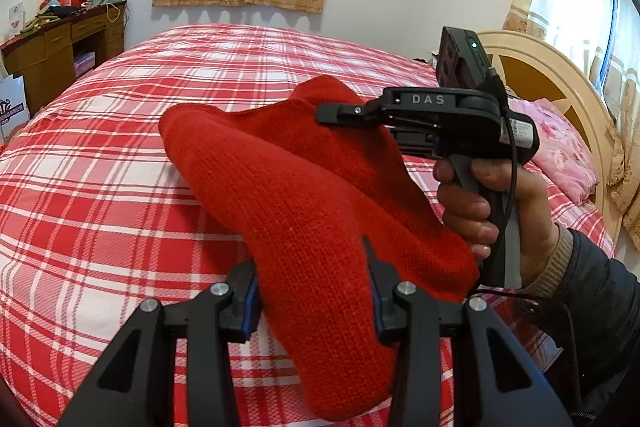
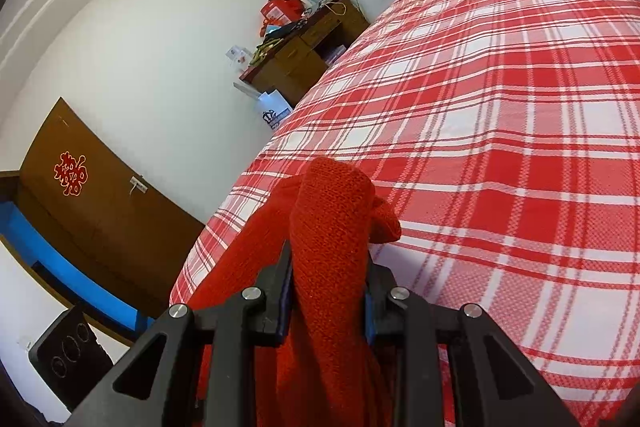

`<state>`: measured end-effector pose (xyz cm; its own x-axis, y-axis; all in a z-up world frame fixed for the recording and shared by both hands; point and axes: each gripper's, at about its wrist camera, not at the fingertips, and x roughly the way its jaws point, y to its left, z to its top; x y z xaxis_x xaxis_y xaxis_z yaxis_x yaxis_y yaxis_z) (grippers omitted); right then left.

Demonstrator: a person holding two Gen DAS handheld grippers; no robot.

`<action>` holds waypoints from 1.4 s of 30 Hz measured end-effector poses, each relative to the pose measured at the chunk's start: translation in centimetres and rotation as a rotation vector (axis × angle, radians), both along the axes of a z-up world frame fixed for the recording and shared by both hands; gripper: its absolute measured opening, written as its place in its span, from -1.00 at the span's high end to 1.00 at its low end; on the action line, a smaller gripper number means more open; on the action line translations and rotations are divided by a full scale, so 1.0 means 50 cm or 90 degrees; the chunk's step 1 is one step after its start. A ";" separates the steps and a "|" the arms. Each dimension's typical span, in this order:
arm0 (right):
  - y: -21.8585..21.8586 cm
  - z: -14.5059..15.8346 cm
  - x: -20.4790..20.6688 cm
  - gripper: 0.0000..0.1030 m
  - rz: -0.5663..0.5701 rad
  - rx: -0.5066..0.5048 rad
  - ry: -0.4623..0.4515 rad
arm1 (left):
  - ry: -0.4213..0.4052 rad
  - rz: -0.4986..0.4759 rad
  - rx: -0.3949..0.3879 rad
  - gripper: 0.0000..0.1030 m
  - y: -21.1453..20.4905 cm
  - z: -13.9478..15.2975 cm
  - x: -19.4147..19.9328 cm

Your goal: Fold small clothes

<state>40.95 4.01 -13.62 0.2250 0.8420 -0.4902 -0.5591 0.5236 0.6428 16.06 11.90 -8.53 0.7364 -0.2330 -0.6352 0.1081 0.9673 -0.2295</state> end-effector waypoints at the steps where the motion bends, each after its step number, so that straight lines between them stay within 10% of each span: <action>1: 0.005 0.000 0.001 0.46 0.002 -0.001 0.000 | 0.000 0.001 0.002 0.17 0.000 -0.001 -0.002; 42: 0.129 -0.085 0.035 0.46 0.019 -0.083 0.040 | 0.041 0.070 -0.006 0.14 0.086 -0.102 -0.068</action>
<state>42.72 10.48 -17.85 0.1664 0.7762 -0.6081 -0.5361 0.5888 0.6049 12.64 16.20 -13.62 0.7153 -0.1601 -0.6802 -0.0135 0.9701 -0.2425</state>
